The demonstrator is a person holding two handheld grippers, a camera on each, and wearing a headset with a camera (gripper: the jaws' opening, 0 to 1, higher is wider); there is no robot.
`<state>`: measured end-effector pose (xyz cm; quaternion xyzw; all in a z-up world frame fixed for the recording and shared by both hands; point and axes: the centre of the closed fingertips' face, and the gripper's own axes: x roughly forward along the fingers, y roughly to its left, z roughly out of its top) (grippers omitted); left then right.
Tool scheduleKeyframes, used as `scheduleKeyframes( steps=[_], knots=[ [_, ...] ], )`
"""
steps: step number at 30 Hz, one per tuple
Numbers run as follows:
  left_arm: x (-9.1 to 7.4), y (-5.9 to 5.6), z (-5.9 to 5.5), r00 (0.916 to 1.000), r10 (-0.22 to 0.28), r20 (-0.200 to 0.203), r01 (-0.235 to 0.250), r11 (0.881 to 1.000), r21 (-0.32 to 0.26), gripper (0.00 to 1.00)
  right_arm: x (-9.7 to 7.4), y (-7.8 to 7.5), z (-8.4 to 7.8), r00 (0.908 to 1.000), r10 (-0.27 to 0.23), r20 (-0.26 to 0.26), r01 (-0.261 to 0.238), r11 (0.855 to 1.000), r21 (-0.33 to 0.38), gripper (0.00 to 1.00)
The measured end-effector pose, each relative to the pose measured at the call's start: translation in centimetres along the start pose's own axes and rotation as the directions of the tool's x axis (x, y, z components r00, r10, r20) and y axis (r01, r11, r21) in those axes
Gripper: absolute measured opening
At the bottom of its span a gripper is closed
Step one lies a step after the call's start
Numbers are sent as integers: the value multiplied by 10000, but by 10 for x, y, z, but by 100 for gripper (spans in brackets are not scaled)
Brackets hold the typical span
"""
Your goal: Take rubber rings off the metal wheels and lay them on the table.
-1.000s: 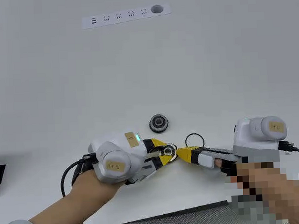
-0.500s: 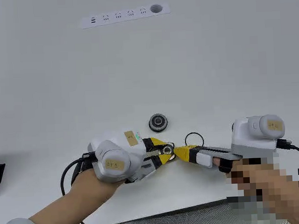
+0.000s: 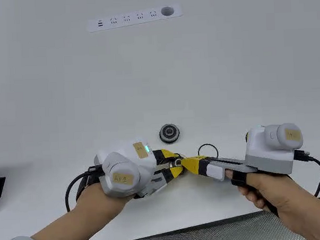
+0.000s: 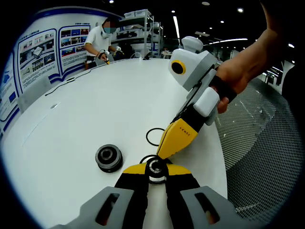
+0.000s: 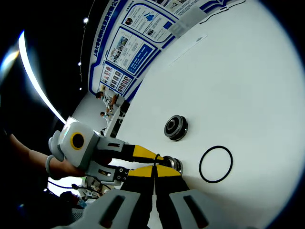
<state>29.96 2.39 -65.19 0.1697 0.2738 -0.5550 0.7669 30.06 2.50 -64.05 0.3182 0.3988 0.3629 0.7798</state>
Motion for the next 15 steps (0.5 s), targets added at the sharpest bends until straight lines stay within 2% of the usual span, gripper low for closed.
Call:
scheduleKeyframes(
  steps=[11, 15],
  knots=[
    [0, -1, 0, 9999, -77, 70, 76, 10000, 29, 15, -5, -11, -4, 9987, -510, -56, 511, 9985, 176, 2],
    [-2, -4, 0, 9999, -111, 116, 108, 9997, 207, 20, -5, -13, -4, 9984, -564, -56, 565, 9982, 176, 2]
  ],
)
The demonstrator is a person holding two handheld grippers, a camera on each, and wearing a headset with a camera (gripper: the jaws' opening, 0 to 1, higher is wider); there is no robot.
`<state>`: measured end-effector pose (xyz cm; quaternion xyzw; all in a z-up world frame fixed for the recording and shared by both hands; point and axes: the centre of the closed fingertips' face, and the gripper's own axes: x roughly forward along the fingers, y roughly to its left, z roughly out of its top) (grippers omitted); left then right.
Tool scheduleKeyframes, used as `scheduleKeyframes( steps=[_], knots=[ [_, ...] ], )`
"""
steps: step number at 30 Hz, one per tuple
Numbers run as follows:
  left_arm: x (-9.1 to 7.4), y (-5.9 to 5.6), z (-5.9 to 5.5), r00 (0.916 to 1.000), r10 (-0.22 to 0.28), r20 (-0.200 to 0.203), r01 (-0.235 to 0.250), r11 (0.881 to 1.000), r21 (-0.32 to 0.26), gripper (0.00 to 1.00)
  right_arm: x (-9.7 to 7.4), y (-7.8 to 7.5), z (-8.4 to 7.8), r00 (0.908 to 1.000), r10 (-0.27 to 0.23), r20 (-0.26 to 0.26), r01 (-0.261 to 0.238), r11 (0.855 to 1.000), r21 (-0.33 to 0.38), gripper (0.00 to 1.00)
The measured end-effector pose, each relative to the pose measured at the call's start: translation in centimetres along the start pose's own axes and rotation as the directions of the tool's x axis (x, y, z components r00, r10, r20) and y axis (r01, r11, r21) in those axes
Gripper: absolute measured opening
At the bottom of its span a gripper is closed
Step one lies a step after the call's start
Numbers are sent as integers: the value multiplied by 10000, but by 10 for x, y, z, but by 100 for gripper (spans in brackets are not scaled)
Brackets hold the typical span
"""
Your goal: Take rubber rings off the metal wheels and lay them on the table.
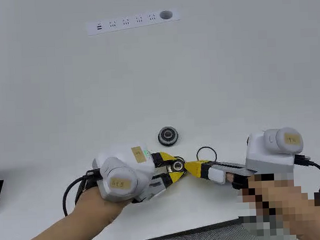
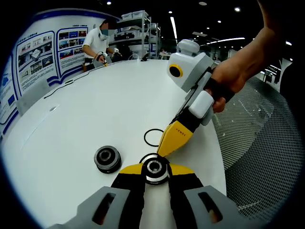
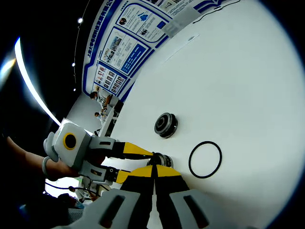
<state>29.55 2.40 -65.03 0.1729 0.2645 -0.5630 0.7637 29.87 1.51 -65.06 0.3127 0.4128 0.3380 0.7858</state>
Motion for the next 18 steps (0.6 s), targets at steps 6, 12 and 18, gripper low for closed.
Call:
scheduleKeyframes(
  steps=[6, 12, 18],
  knots=[
    [-5, 2, 1, 9996, 193, 183, -195, 9998, 82, 23, 0, -1, -1, 10000, -35, -14, 35, 10000, 17, 2],
    [-9, 7, -2, 9988, 436, 212, -436, 9990, -14, 35, 0, 0, 0, 10000, 20, -18, -20, 10000, -3, 2],
    [-12, 9, -5, 9985, 517, 176, -514, 9986, -124, 41, -1, 6, 1, 9999, 145, -1, -145, 9999, -27, 2]
  ],
)
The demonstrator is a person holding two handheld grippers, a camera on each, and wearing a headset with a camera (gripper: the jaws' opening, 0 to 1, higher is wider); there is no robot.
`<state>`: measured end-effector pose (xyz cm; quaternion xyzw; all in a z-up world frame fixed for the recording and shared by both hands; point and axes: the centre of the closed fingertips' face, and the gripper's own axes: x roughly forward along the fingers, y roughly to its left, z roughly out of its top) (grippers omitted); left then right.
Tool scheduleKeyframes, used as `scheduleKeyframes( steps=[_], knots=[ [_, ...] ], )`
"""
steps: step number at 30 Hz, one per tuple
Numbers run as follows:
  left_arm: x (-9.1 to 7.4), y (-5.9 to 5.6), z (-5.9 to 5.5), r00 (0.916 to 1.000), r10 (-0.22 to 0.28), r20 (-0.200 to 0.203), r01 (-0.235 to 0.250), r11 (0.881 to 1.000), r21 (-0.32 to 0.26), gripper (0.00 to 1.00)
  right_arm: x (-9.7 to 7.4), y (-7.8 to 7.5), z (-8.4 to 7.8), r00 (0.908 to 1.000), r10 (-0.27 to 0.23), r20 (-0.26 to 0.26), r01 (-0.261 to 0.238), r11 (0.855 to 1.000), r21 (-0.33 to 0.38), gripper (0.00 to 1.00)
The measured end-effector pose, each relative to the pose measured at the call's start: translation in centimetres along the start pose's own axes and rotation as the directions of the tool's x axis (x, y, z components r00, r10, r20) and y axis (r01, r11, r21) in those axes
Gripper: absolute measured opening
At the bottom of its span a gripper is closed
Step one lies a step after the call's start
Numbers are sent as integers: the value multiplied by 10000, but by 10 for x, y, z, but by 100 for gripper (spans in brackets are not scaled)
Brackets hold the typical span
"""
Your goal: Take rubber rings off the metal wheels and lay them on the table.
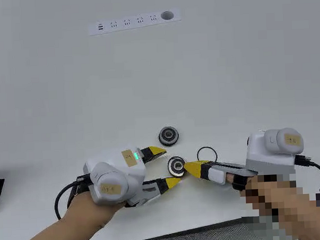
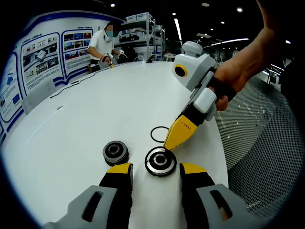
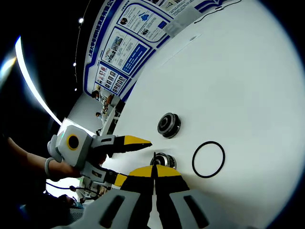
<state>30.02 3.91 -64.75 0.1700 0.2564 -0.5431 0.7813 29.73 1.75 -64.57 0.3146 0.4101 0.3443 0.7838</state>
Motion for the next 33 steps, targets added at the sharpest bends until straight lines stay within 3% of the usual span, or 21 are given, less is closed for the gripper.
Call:
scheduleKeyframes(
  steps=[11, 16, 25, 33],
  knots=[
    [-5, 3, -8, 9998, 171, -83, -173, 9997, -182, 49, -5, 12, 2, 9993, 348, 155, -350, 9993, 138, 2],
    [-8, 4, -12, 9997, 238, -116, -241, 9993, -290, 50, -13, 13, 9, 9976, 387, 569, -409, 9984, 378, 2],
    [-11, 5, -14, 9995, 304, -102, -308, 9988, -370, 50, -34, -10, 21, 9925, -174, 1212, 74, 9966, 820, 2],
    [-12, 5, -17, 9994, 311, -148, -317, 9987, -403, 48, -43, -32, 24, 9859, -859, 1433, 691, 9906, 1185, 2]
  ],
)
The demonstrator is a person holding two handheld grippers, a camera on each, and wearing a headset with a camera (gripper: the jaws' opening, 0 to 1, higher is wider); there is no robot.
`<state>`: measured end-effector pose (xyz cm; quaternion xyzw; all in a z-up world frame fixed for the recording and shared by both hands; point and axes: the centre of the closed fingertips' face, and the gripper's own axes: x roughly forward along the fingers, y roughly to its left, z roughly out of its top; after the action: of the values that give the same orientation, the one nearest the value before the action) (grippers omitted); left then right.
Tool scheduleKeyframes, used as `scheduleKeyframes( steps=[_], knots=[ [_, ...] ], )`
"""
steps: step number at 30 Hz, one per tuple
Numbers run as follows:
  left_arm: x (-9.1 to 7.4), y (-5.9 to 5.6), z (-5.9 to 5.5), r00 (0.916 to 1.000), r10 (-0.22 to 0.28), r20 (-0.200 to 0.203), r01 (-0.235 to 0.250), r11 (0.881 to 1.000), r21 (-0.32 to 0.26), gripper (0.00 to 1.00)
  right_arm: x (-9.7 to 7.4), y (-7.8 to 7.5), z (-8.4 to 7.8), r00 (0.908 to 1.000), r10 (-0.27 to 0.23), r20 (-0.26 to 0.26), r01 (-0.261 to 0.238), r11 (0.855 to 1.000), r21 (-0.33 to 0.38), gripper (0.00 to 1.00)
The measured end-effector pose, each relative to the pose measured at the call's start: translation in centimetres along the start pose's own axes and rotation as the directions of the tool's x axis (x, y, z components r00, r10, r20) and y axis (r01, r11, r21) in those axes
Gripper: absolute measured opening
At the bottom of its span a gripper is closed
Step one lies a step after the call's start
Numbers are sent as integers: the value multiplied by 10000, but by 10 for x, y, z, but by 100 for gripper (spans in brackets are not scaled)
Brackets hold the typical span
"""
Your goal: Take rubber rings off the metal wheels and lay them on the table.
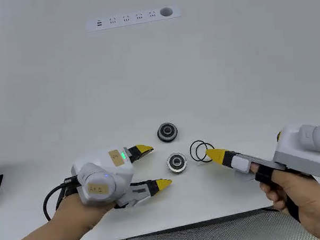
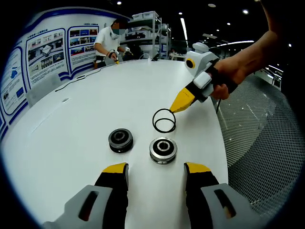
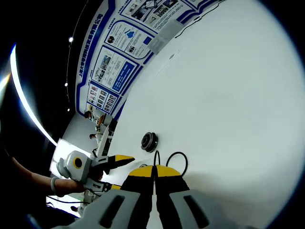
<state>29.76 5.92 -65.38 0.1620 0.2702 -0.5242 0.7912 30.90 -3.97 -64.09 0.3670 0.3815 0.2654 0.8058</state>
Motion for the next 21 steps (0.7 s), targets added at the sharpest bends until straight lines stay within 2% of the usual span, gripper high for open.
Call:
scheduleKeyframes(
  steps=[7, 12, 21],
  knots=[
    [-1, 0, -1, 10000, 20, -34, -20, 10000, -52, 48, 1, -11, -3, 9981, -608, -92, 607, 9981, -83, 2],
    [-1, 1, -1, 10000, 35, -50, -36, 10000, -76, 47, 2, -14, -4, 9970, -747, -197, 742, 9969, -250, 7],
    [-1, 2, 0, 10000, 66, -20, -66, 9999, -135, 46, 0, -16, -7, 9941, -1013, -394, 971, 9906, -963, 10]
  ],
)
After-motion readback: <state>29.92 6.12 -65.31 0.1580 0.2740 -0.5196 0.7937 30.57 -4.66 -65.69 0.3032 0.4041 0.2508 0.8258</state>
